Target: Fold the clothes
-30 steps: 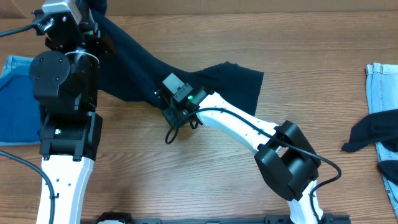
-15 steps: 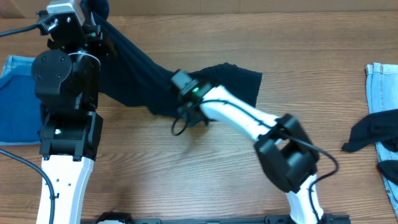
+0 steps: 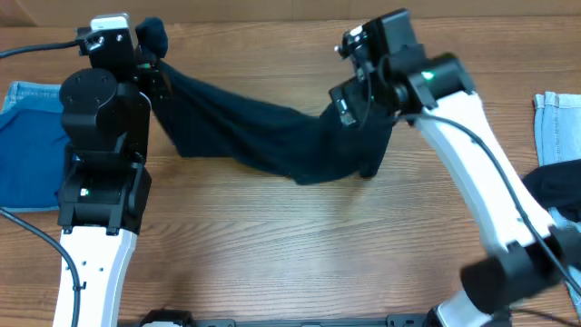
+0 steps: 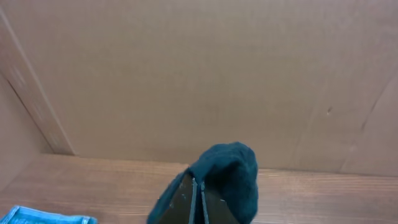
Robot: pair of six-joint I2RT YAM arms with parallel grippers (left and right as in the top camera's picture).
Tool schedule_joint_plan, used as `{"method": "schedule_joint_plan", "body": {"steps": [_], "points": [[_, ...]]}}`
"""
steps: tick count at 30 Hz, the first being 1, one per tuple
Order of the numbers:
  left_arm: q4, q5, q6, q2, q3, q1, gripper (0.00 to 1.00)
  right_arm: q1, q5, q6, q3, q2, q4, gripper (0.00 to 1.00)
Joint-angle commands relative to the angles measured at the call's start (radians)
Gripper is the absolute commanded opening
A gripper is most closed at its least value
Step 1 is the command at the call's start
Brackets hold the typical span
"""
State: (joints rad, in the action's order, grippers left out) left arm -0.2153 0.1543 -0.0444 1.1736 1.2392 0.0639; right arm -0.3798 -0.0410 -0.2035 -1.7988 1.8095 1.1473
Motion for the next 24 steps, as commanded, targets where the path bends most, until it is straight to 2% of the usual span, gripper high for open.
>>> {"method": "schedule_joint_plan", "body": {"steps": [1,4,6,9,11,14,19,24], "points": [[0.003,0.013,0.023,-0.017,0.026,-0.005,0.04,0.000,0.055,0.023,0.005,0.090,0.077,0.87],[0.003,0.014,0.031,-0.017,0.026,-0.005,0.04,-0.023,0.234,-0.032,0.005,0.106,0.203,0.81],[0.003,0.014,0.049,-0.016,0.026,-0.005,0.04,-0.064,0.234,-0.032,0.009,0.106,0.218,0.81],[0.008,0.015,0.049,-0.016,0.026,-0.005,0.04,-0.172,0.222,-0.032,0.072,0.106,0.112,0.81],[0.016,0.040,0.049,-0.016,0.026,-0.005,0.04,-0.257,0.136,-0.032,0.171,0.106,0.028,0.81],[0.021,0.040,0.049,-0.016,0.026,-0.005,0.04,-0.331,0.110,-0.032,0.336,0.106,-0.147,0.81],[0.021,0.039,0.048,-0.016,0.026,-0.005,0.04,-0.348,0.109,-0.032,0.425,0.124,-0.399,0.78],[0.021,0.039,0.049,-0.016,0.026,-0.005,0.04,-0.348,0.109,-0.023,0.425,0.178,-0.489,0.77]]}}
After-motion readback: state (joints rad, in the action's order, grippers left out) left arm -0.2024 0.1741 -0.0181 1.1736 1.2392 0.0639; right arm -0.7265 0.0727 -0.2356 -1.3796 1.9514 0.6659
